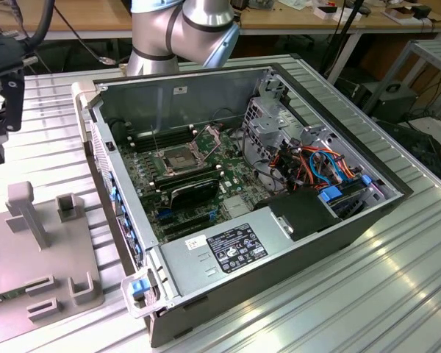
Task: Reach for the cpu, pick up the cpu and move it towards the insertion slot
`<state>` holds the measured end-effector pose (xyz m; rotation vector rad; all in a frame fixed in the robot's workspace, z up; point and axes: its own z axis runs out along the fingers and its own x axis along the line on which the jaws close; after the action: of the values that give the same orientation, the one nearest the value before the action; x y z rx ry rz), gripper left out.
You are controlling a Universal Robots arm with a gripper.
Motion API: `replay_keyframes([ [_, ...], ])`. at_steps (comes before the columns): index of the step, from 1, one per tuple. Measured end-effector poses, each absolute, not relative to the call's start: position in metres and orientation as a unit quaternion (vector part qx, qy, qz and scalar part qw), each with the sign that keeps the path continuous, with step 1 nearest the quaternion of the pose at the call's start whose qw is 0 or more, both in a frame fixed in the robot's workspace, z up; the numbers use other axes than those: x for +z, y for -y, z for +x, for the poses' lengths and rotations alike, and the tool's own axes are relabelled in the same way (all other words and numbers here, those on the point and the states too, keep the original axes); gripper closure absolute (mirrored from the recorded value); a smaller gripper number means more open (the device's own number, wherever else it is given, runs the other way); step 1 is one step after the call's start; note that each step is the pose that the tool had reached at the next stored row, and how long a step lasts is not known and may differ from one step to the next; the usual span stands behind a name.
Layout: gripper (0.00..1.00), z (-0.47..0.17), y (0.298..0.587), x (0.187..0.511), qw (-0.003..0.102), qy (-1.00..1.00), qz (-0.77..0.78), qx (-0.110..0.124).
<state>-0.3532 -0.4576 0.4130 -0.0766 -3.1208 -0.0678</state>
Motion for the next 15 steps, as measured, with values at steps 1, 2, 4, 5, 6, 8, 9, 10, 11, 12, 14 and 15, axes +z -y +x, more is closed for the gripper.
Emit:
replay_keyframes([
  [1,0.45,-0.351,0.458,0.413,0.01,0.999,-0.025,-0.022],
  [2,0.45,-0.349,0.458,0.413,0.01,0.999,-0.025,-0.022],
  [4,0.45,-0.344,0.458,0.413,0.01,0.999,-0.025,-0.022],
  [5,0.45,-0.341,0.458,0.413,0.01,0.999,-0.025,-0.022],
  [6,0.45,-0.336,0.458,0.413,0.01,0.999,-0.025,-0.022],
  [8,0.45,-0.327,0.458,0.413,0.01,0.999,-0.025,-0.022],
  [9,0.45,-0.322,0.458,0.413,0.01,0.999,-0.025,-0.022],
  [10,0.45,-0.318,0.458,0.413,0.01,0.999,-0.025,-0.022],
  [11,0.45,-0.315,0.458,0.413,0.01,0.999,-0.025,-0.022],
  [12,0.45,-0.314,0.458,0.413,0.01,0.999,-0.025,-0.022],
  [14,0.45,-0.309,0.458,0.413,0.01,0.999,-0.025,-0.022],
  [15,0.45,-0.307,0.458,0.413,0.01,0.999,-0.025,-0.022],
])
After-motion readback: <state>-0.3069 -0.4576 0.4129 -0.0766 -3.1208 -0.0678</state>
